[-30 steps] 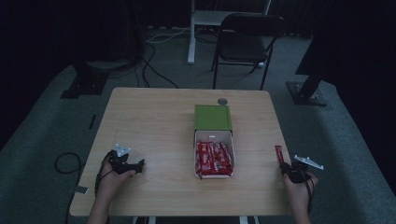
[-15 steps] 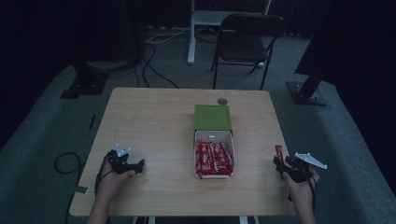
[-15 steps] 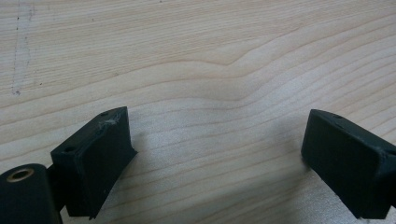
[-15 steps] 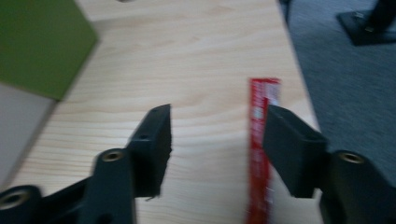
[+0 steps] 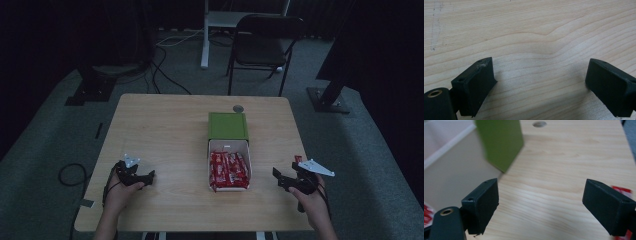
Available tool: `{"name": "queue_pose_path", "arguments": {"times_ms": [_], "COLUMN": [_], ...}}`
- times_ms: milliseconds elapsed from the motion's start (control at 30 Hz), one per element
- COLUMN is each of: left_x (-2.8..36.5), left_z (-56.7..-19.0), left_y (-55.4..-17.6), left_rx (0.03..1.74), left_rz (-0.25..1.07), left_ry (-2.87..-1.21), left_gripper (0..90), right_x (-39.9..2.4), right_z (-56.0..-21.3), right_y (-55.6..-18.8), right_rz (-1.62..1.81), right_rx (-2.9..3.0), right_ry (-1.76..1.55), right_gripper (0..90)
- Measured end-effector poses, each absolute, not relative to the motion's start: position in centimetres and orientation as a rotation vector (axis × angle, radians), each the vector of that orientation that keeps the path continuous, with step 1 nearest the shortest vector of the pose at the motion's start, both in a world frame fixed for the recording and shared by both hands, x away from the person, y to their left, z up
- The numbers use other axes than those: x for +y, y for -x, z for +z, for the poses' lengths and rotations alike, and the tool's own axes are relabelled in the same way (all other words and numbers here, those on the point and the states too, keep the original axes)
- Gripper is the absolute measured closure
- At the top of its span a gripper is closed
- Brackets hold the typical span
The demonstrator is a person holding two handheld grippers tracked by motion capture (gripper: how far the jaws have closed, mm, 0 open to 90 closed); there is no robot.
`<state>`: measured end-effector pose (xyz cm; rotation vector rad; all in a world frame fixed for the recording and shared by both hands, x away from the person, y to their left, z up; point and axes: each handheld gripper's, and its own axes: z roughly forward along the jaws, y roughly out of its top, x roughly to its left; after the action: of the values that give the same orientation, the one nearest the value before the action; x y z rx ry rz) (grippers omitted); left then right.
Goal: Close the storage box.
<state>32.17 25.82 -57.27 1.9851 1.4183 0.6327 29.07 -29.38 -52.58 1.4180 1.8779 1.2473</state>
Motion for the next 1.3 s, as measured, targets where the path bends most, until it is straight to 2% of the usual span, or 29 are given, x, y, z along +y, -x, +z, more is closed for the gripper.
{"name": "queue_pose_path", "arguments": {"times_ms": [533, 1300], "left_x": [20.0, 12.6], "left_z": [-54.6, -50.1], "left_y": [-31.0, -29.7], "left_rx": [1.121, 0.8], "left_rz": [0.567, 0.453], "left_ry": [-2.098, -2.094], "left_gripper": [9.6, 9.5], "right_x": [-26.5, -24.5], "right_z": [-51.4, -52.3], "right_y": [-29.3, -30.1], "right_rz": [1.326, 1.385], "right_rx": [1.984, 2.072], "right_ry": [-1.275, -1.17], "right_gripper": [12.4, 12.4]}}
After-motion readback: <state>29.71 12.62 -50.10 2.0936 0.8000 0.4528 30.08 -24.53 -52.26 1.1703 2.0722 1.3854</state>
